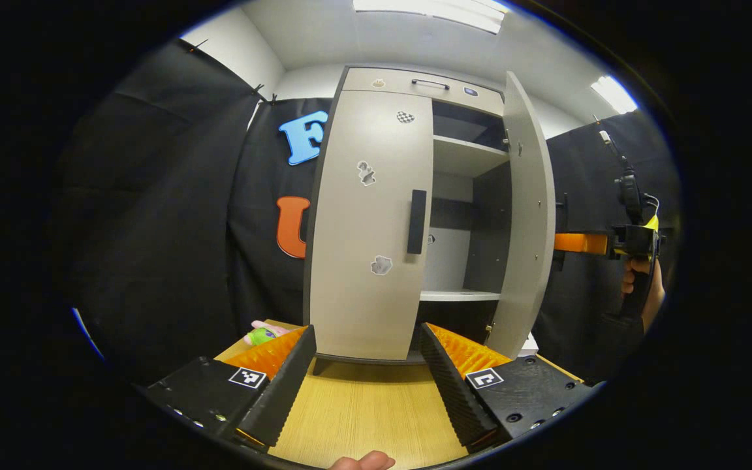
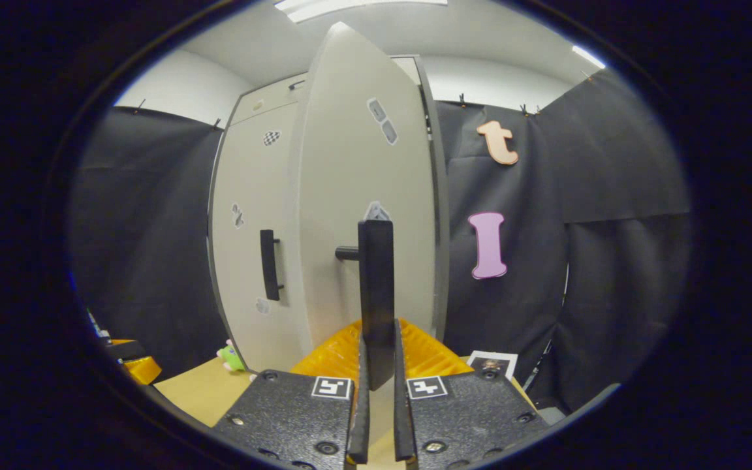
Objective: Open the right door of the double-door shoe cabinet with the right hand, and open the left door with the left hand.
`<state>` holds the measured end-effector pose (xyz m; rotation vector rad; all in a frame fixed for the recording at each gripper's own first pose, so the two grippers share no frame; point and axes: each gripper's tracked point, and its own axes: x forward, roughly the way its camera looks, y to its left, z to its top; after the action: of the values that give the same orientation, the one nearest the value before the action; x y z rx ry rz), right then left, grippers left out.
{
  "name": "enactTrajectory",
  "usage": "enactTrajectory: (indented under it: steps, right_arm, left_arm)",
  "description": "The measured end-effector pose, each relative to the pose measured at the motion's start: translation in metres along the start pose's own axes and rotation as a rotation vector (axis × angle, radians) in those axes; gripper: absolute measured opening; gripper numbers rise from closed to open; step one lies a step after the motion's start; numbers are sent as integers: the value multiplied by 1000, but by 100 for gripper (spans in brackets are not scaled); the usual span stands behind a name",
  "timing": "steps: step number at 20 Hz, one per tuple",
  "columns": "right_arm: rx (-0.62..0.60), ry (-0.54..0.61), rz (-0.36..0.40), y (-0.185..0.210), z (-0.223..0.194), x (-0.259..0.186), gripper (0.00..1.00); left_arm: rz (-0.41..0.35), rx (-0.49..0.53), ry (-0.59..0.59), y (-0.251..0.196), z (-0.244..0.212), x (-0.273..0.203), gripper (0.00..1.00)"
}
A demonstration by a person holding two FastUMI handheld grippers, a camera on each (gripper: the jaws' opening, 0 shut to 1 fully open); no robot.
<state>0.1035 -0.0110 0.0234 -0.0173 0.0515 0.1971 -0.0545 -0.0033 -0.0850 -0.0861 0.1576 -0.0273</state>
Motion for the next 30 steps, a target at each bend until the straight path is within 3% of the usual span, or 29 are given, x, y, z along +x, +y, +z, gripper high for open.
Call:
enactTrajectory:
  steps: [6, 7, 10, 14, 17, 20, 22, 23, 27, 29, 30]
  right_arm:
    - [14, -30, -159, -74, 4, -5, 6]
    - [25, -41, -138, -78, 5, -4, 4]
    - [54, -62, -71, -79, 4, 1, 4]
    - [31, -52, -112, -78, 1, -4, 4]
    - [23, -82, -171, -72, 4, -41, 4]
    - [39, -131, -123, -35, -1, -84, 4]
    - [15, -173, -131, -26, -1, -106, 4]
    - [0, -203, -121, -17, -2, -109, 6]
    - [-89, -204, -111, 11, -21, -118, 67]
    - [-109, -179, -94, 27, -32, -117, 69]
    - [-103, -172, -93, 32, -36, -117, 75]
  left_arm:
    - [-35, 6, -23, -25, 3, 1, 95]
    - [-34, 16, -26, -25, 3, 0, 95]
    - [-19, 35, -25, -20, 1, -4, 95]
    - [16, 23, -18, -7, -1, -8, 95]
    - [44, 16, -11, 4, -5, -9, 95]
    - [54, 14, 16, 11, -13, -7, 95]
    - [47, 18, 29, 11, -13, -4, 95]
    - [47, 24, 23, 12, -10, -2, 95]
    - [11, 45, 13, 1, -7, 4, 95]
    - [-7, 36, 14, -6, -4, 5, 95]
    - [-25, 20, -4, -11, 3, 5, 95]
